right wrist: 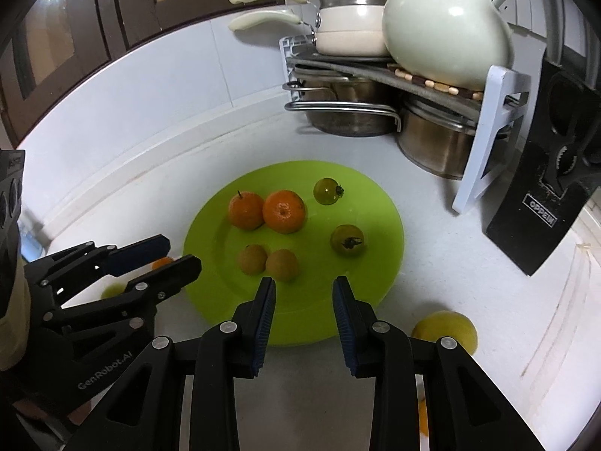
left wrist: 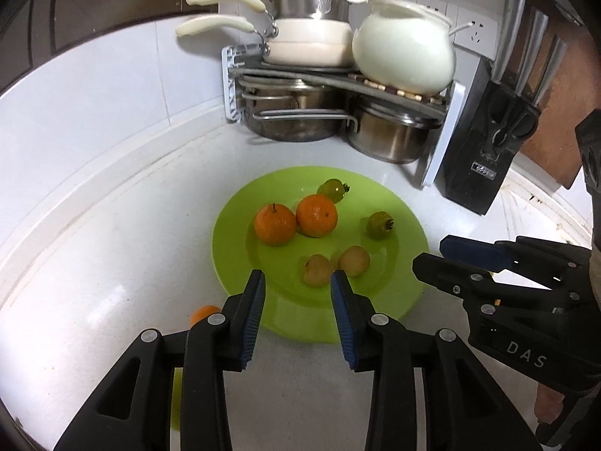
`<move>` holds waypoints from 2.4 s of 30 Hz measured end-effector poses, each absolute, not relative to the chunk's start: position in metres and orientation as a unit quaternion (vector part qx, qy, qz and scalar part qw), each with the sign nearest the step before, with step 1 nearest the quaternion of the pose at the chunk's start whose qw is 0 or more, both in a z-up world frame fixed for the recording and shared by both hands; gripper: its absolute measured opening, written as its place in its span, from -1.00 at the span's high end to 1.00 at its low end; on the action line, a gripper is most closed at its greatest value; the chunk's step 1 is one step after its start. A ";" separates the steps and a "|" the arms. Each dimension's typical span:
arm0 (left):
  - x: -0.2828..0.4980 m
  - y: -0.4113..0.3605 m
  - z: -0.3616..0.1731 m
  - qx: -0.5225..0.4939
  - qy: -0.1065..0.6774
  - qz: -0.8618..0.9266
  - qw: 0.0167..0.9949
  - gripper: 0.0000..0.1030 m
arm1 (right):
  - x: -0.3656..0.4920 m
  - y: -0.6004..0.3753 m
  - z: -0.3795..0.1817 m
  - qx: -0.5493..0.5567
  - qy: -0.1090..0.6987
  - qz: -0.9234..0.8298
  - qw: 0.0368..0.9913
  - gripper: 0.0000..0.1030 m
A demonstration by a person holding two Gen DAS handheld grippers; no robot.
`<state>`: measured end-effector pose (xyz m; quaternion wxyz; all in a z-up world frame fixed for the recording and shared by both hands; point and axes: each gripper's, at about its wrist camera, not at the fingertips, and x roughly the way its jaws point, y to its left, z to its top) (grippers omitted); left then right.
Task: Organize fruits
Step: 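Withdraw both open tools from the plate toward the green apple and orange, then grasp the large green apple with the left tool while the right tool grasps an orange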
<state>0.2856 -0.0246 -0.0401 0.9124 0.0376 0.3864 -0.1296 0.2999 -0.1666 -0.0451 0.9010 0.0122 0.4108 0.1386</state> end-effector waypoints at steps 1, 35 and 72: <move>0.284 -0.024 -0.038 0.038 0.385 -0.129 0.913 0.28 | 0.297 -0.166 -0.043 0.011 0.409 0.138 0.902 0.36; 0.172 0.046 -0.016 -0.003 0.321 0.000 0.947 -0.58 | 0.187 -0.171 -0.001 0.039 0.302 -0.015 0.952 -0.31; 0.224 0.037 -0.086 -0.007 0.382 0.053 0.923 -0.48 | 0.219 -0.216 -0.083 0.097 0.376 -0.166 0.907 -0.35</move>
